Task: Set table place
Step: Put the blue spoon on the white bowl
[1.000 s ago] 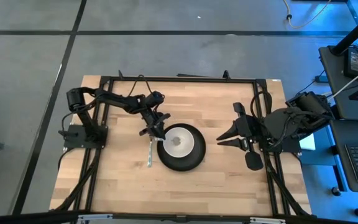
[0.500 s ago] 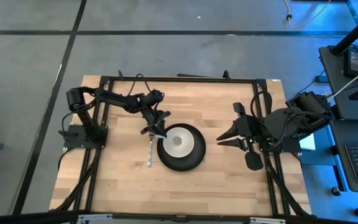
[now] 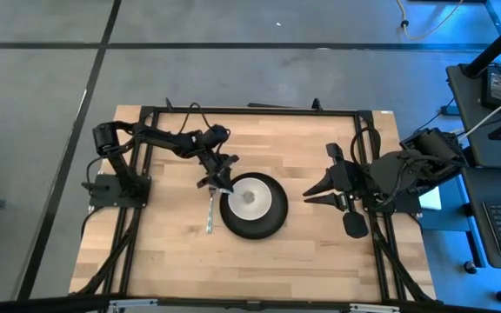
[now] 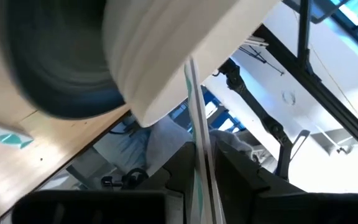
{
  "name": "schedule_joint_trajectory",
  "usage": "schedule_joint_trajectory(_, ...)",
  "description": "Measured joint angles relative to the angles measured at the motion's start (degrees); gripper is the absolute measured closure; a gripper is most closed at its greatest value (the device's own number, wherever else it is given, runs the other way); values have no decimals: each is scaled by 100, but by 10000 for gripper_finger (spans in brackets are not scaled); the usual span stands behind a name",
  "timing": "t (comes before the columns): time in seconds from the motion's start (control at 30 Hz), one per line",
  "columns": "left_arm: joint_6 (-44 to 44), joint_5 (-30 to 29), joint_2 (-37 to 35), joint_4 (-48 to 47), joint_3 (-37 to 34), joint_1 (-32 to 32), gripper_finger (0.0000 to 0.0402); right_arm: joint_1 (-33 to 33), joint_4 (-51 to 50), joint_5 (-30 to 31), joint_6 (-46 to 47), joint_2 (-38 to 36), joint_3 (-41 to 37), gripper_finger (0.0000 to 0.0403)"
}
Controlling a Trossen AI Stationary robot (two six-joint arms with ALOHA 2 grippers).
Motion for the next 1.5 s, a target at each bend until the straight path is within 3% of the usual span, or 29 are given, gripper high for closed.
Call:
schedule_joint_trajectory(0.53,-340,-112,-238,189,9,-80,349,2,0,0,-132,0,0,345)
schedule_joint_trajectory(0.97,481,-478,-229,-249,7,-274,349,1,0,0,-121,0,0,345)
schedule_joint_trajectory(1.5,258,-319,-227,-251,4,-275,313,1,4,-1,-103,43,0,345)
